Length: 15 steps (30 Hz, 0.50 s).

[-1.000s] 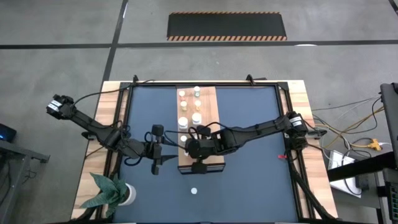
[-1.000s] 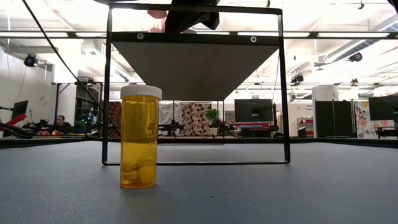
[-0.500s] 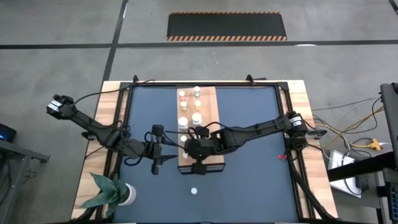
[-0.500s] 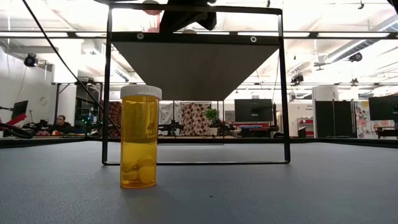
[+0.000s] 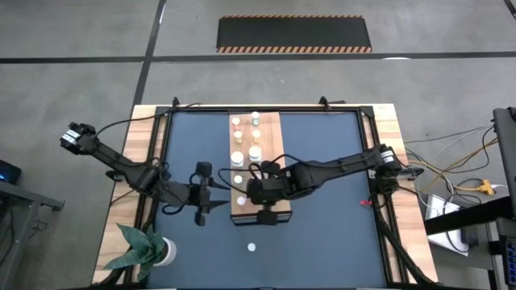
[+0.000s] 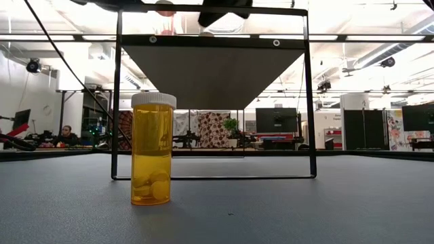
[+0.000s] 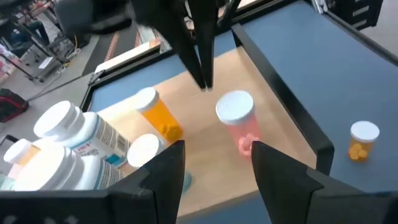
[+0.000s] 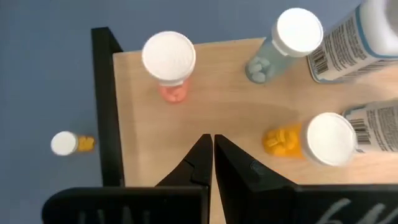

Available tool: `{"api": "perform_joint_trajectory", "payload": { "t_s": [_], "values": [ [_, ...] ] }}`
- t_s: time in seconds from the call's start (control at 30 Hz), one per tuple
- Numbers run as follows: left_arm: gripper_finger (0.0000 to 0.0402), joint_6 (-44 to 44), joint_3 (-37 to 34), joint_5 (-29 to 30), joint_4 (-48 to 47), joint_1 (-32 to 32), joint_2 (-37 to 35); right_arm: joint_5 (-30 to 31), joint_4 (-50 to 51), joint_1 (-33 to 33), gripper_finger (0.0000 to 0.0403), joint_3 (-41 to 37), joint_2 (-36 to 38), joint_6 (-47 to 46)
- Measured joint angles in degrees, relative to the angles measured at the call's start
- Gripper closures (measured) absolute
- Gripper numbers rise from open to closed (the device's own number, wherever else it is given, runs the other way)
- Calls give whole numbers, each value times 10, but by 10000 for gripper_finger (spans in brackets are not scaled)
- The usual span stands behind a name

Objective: Pick and place medicine bottles onto shelf by color
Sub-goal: Put the yellow pill bottle on the shelf aligned with the pink pill bottle

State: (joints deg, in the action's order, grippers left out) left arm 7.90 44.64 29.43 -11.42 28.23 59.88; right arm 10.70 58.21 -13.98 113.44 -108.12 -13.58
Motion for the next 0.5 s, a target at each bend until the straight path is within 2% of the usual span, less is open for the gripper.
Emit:
{"api": "perform_joint_trajectory", "payload": {
  "t_s": [0.13, 0.3, 0.5],
  "values": [
    [233, -1, 0, 0, -5, 0, 0, 4, 42, 0, 394, 23, 0, 2],
    [233, -1, 0, 0, -7, 0, 0, 59, 60, 0, 394, 28, 1, 12],
    [233, -2, 0, 0, -7, 0, 0, 59, 64, 0, 394, 19, 1, 22]
  ]
}}
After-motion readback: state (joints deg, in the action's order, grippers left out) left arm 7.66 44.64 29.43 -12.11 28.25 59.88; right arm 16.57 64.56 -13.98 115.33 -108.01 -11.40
